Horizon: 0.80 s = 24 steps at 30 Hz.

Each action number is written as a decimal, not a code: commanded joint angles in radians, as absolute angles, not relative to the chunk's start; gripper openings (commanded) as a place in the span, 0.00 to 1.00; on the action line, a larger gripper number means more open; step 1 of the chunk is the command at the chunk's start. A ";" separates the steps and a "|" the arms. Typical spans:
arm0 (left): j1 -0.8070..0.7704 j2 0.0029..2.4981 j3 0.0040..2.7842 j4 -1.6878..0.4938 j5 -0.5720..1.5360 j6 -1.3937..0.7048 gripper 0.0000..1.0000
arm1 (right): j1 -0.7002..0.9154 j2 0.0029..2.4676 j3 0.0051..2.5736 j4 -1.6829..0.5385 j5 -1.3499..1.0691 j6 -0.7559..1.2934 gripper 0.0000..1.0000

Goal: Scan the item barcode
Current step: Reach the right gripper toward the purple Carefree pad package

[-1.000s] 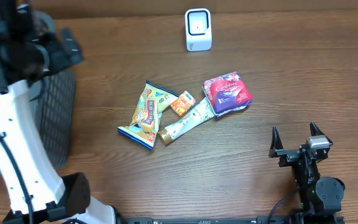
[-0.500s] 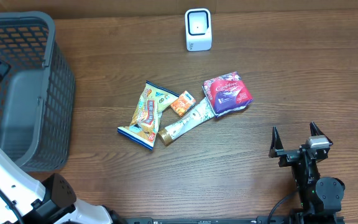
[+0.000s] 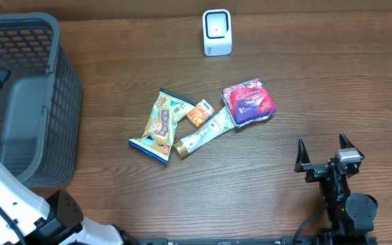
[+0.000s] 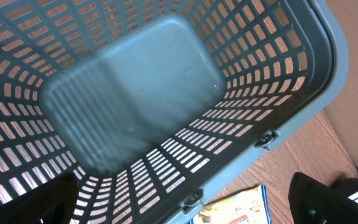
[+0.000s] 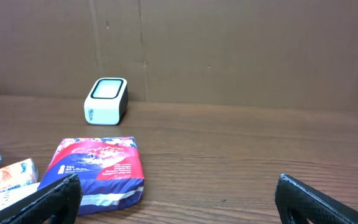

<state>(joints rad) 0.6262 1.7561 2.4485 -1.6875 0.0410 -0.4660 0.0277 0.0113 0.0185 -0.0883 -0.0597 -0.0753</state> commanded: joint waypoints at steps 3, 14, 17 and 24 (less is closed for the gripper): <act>0.628 1.763 2.454 -1.690 0.041 -0.476 1.00 | 0.034 0.005 0.008 -0.009 -0.160 -0.075 1.00; 0.628 1.763 2.454 -1.690 0.041 -0.476 1.00 | 0.033 0.005 0.009 0.368 -0.951 -0.010 1.00; 0.628 1.763 2.454 -1.689 0.042 -0.476 1.00 | 0.030 0.005 0.049 0.405 -0.925 0.064 1.00; 0.628 1.763 2.454 -1.689 0.041 -0.476 1.00 | -0.039 0.194 0.348 0.097 -0.923 0.027 1.00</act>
<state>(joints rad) 0.6262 1.7565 2.4485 -1.6890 0.0410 -0.4660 -0.0006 0.0784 0.1844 0.1864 -0.9070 0.0341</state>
